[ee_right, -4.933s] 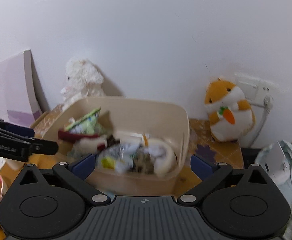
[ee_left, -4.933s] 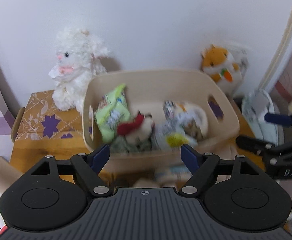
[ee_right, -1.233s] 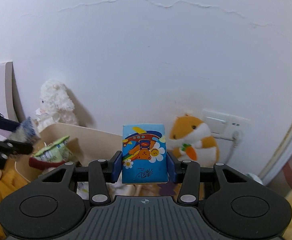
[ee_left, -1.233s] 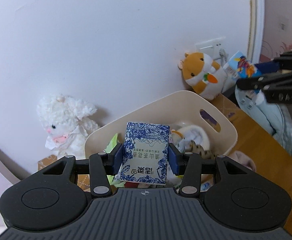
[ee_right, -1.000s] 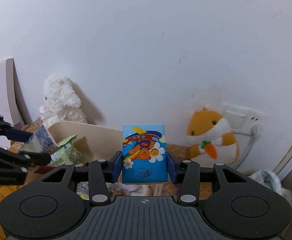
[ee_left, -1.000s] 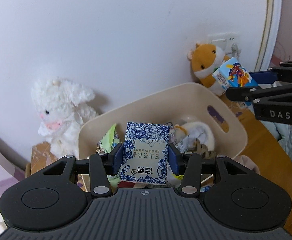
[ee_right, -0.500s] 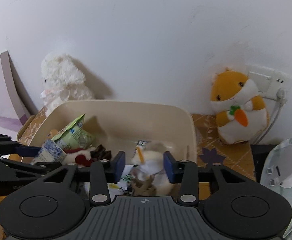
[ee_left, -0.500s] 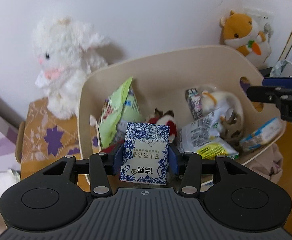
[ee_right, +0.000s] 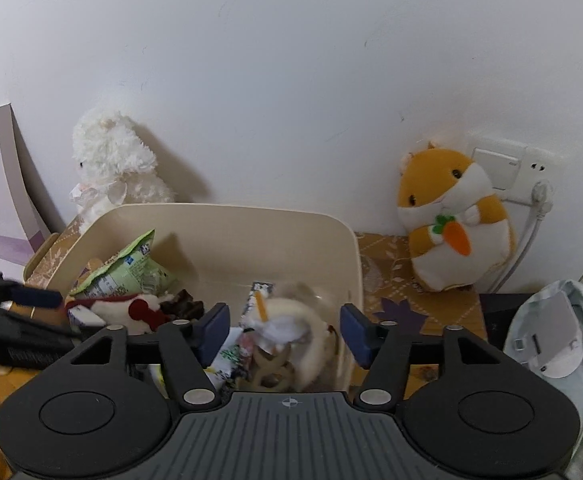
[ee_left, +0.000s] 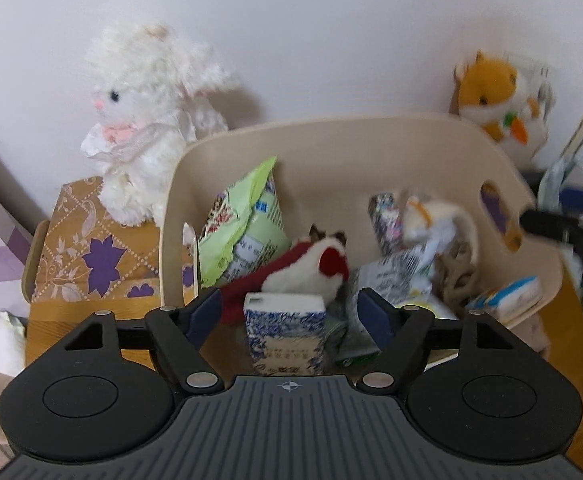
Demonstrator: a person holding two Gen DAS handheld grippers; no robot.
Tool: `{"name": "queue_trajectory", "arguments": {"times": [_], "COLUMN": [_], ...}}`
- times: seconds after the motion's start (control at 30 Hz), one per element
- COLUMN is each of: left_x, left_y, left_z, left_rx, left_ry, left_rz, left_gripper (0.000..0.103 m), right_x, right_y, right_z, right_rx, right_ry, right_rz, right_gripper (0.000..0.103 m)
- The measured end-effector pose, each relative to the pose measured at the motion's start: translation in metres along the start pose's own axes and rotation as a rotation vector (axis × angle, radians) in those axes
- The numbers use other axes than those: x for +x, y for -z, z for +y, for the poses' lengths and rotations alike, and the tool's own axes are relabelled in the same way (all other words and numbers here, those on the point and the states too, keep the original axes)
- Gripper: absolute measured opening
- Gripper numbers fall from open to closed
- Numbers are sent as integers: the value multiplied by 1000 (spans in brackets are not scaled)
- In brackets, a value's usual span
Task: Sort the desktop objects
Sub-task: 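Open both tools to drop the tissue packs into the basket, then grasp a beige sock with the left tool while the right tool grasps another beige sock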
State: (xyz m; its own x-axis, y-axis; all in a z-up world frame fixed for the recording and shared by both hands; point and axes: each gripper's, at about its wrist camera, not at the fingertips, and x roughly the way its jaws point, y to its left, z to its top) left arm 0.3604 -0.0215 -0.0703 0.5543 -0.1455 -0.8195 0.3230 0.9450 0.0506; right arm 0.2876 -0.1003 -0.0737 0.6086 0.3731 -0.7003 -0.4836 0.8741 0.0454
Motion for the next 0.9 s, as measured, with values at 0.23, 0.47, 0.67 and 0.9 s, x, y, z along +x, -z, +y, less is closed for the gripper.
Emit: {"name": "queue_trajectory", "arguments": {"times": [0.23,0.47,0.67,0.9], "left_x": [-26,-40,-32,-11], "left_y": [16,57,91,113], "left_z": [11,21,2,-18], "left_rx": [-7,-34,30,61], "left_ry": [77,120,121,116], "left_rz": [-31,25,79,89], "left_gripper": [79,79,79,79], "right_x": [-24,-30,-11,2], "right_y": [25,60,91,107], "right_z": [-9,-28,-43,-47], "right_rx": [-60,-34,74,164], "right_ry": [18,26,-4,-9], "right_rz": [-11,58,175,197], "right_gripper": [88,102,103,103]}}
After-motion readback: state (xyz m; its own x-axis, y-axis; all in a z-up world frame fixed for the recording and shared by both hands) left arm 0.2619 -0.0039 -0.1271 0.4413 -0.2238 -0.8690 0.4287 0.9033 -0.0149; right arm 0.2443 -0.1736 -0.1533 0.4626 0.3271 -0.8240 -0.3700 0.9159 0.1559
